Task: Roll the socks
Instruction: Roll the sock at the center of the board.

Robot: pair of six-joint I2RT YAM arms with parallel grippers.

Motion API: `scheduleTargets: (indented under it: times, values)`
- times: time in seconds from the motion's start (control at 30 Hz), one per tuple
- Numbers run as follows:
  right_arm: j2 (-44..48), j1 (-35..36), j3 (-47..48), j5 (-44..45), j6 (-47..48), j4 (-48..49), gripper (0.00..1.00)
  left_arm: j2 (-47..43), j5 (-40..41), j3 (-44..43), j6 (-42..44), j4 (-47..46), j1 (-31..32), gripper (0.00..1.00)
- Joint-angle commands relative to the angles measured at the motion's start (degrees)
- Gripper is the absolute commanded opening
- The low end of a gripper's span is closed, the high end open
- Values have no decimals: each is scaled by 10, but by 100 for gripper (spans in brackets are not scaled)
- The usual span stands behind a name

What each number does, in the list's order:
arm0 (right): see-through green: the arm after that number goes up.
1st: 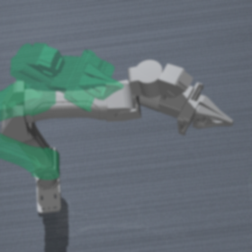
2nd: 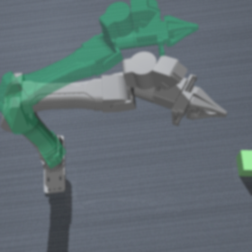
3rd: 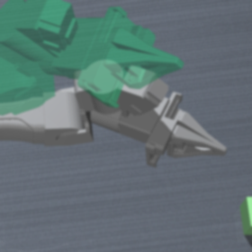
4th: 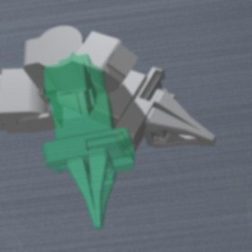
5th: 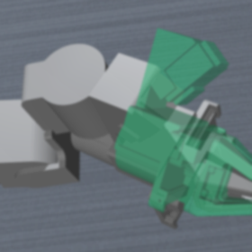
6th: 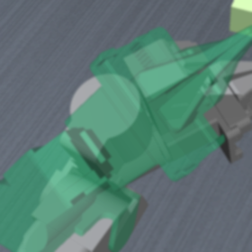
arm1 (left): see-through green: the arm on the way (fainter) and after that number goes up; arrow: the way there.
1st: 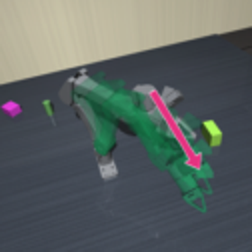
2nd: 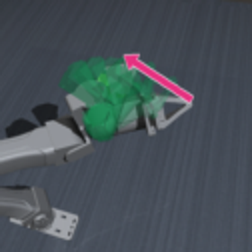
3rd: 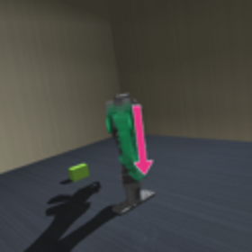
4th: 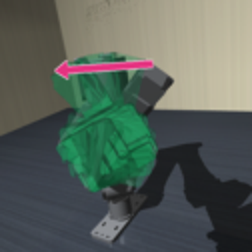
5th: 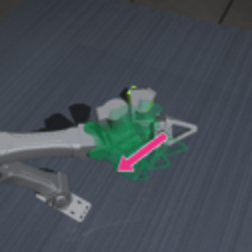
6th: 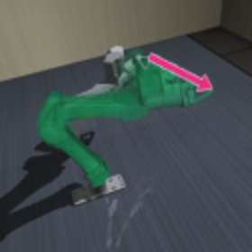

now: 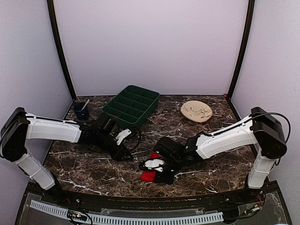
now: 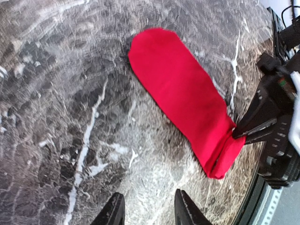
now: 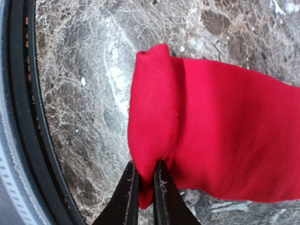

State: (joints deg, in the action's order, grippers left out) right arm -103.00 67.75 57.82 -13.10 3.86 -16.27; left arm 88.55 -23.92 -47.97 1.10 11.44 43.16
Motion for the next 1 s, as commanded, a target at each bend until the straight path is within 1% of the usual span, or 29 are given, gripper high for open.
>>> scheduleTargets:
  times: [0.0, 0.13, 0.3, 0.47, 0.8, 0.97]
  values:
    - [-14, -33, 6, -121, -27, -17, 12, -42, 43, 30, -23, -65, 20, 38]
    - [-26, -59, 9, -189, -36, -22, 12, -64, 74, 56, -25, -103, 57, 38]
    - [-46, -85, 0, -263, -51, -11, 12, -60, 107, 69, -22, -127, 102, 38]
    - [-50, -103, -24, -314, -78, 22, 12, -53, 98, 75, 7, -137, 136, 38]
    - [-48, -112, -48, -329, -106, 48, 12, -23, 47, 60, 73, -117, 176, 39]
    - [-45, -112, -56, -331, -113, 58, 12, 6, 46, 33, 115, -84, 201, 40]
